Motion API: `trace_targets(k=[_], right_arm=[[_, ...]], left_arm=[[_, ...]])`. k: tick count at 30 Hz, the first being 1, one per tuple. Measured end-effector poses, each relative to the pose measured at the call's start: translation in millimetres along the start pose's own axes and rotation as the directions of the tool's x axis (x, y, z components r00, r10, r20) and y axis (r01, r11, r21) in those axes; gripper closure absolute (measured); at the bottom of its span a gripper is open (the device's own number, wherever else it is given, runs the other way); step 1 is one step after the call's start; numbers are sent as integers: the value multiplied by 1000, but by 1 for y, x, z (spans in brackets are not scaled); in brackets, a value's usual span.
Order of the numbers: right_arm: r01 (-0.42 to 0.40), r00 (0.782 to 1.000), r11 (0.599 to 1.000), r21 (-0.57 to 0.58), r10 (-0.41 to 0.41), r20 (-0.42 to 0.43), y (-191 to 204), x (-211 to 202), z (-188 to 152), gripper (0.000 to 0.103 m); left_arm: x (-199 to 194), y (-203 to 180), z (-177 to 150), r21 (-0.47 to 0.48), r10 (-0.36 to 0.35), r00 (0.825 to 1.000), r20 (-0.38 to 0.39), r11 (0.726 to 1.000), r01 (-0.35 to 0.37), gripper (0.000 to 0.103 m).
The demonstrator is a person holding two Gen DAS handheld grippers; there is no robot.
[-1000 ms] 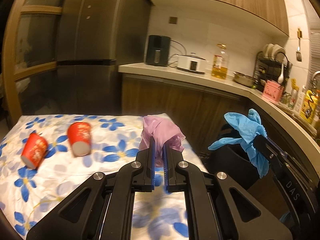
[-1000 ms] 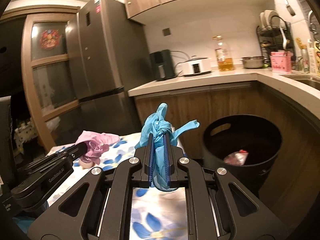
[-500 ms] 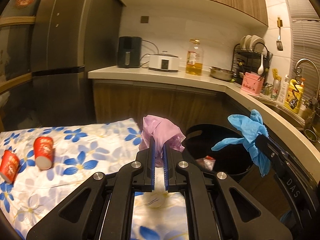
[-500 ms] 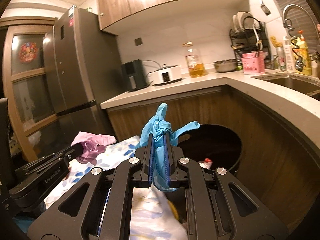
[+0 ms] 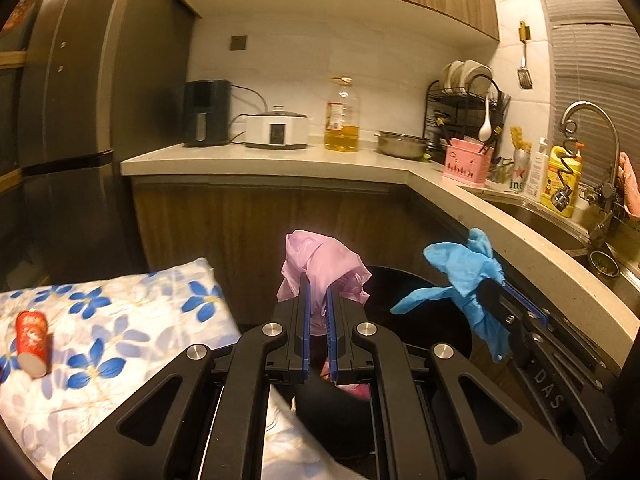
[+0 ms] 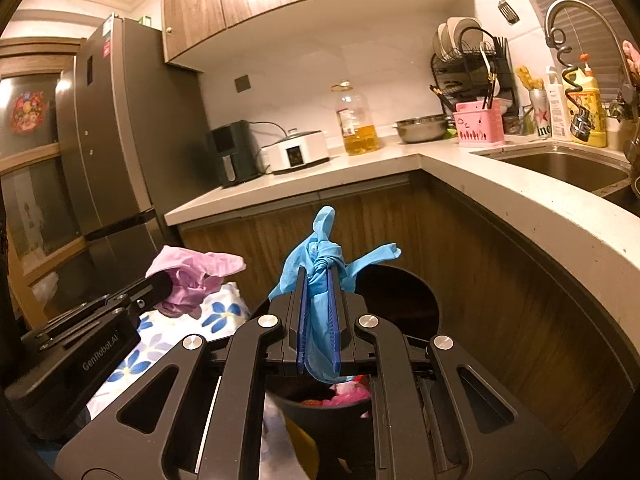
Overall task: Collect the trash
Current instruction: 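Carry the purple and blue gloves in both grippers over the black bin, then open both grippers to drop the gloves into the bin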
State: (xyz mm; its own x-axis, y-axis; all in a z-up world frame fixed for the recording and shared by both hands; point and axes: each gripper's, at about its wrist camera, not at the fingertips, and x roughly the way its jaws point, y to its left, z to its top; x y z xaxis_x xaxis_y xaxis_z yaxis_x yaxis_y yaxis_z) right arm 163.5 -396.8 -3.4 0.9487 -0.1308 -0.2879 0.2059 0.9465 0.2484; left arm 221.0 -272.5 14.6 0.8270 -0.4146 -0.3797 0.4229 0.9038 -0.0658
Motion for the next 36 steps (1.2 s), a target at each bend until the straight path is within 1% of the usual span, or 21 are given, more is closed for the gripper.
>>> trace_targets(k=[6, 14, 30, 31, 33, 34, 35, 36], right_arm=[[10, 1000, 1000, -5, -10, -14, -7, 16, 3, 94], [26, 1000, 1000, -14, -26, -17, -11, 29, 3, 93], [43, 998, 999, -12, -44, -35, -17, 42, 3, 91], [47, 998, 999, -10, -47, -38, -18, 43, 3, 90], [51, 998, 999, -9, -51, -42, -20, 44, 3, 88], [55, 997, 998, -8, -55, -45, -21, 45, 3, 86], [57, 997, 998, -6, -57, -46, -22, 45, 3, 84], [58, 997, 998, -5, -58, -46, -23, 46, 3, 82]], left_arm=[[21, -6, 0, 2, -26, 999, -20, 1000, 26, 96], [37, -9, -1, 8, -51, 998, -28, 999, 51, 96], [63, -14, -5, 20, -51, 996, -68, 998, 53, 96], [64, -15, -5, 22, -51, 996, -70, 998, 53, 95], [66, -15, -6, 27, -46, 996, -73, 998, 48, 89], [67, -14, -6, 28, -42, 996, -74, 999, 44, 82], [68, -13, -6, 26, -41, 996, -75, 999, 43, 77], [68, -12, -7, 22, -42, 996, -77, 999, 44, 75]])
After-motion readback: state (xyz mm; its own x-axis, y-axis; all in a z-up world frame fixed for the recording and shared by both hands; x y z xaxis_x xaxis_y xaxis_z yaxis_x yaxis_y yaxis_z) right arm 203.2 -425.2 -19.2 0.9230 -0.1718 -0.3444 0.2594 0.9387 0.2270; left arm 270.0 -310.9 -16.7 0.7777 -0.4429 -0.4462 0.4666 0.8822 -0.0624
